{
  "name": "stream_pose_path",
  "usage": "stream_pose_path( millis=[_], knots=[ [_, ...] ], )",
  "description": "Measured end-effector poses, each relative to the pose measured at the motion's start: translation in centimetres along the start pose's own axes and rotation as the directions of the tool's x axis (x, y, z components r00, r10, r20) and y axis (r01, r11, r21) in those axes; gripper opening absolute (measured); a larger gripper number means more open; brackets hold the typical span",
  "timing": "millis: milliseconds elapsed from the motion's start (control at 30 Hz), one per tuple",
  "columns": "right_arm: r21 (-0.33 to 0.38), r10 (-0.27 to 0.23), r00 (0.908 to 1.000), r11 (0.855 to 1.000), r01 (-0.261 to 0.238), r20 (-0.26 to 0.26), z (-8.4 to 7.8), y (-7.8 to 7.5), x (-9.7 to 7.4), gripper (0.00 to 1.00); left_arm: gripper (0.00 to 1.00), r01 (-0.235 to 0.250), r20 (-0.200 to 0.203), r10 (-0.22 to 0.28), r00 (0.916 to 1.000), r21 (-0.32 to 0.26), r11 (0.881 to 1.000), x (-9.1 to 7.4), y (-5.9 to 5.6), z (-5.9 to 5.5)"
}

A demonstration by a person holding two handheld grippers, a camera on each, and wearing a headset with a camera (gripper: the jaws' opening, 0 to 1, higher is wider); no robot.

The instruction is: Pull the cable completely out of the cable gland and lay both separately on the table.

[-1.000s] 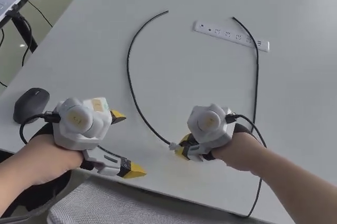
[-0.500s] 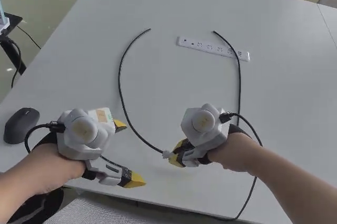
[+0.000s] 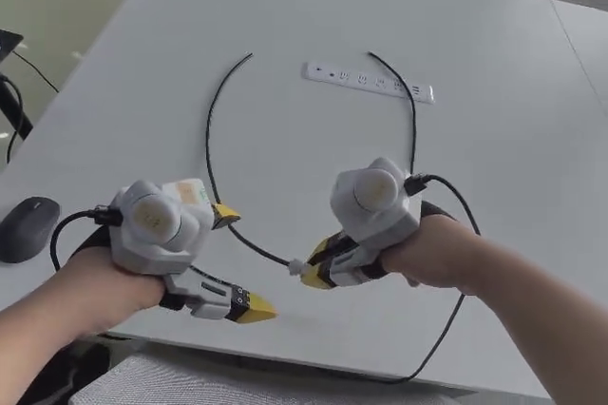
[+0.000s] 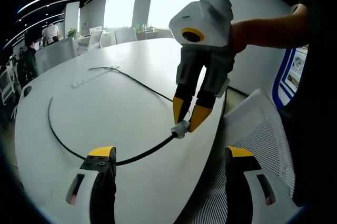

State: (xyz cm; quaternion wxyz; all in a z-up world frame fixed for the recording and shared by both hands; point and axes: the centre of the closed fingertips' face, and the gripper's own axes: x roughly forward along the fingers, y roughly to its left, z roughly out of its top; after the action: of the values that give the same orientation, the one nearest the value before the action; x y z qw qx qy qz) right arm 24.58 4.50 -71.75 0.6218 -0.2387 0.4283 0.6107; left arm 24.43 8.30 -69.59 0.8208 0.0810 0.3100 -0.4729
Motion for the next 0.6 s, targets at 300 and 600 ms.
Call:
stream_pose_path(
  millis=[300,600],
  knots=[
    [-0.024,0.006,0.9995,1.000,-0.005,0.029,1.3,0.7,-1.7,0.06,0.83,0.043,0.043,-0.045,0.9981,0.043,0.998,0.6,-1.0,2.0],
    [-0.091,0.017,0.9997,0.996,-0.015,0.017,1.4,1.4,-2.6,0.06,0.70,0.103,0.070,-0.105,0.9921,0.027,0.994,1.3,-1.4,2.6]
  ],
)
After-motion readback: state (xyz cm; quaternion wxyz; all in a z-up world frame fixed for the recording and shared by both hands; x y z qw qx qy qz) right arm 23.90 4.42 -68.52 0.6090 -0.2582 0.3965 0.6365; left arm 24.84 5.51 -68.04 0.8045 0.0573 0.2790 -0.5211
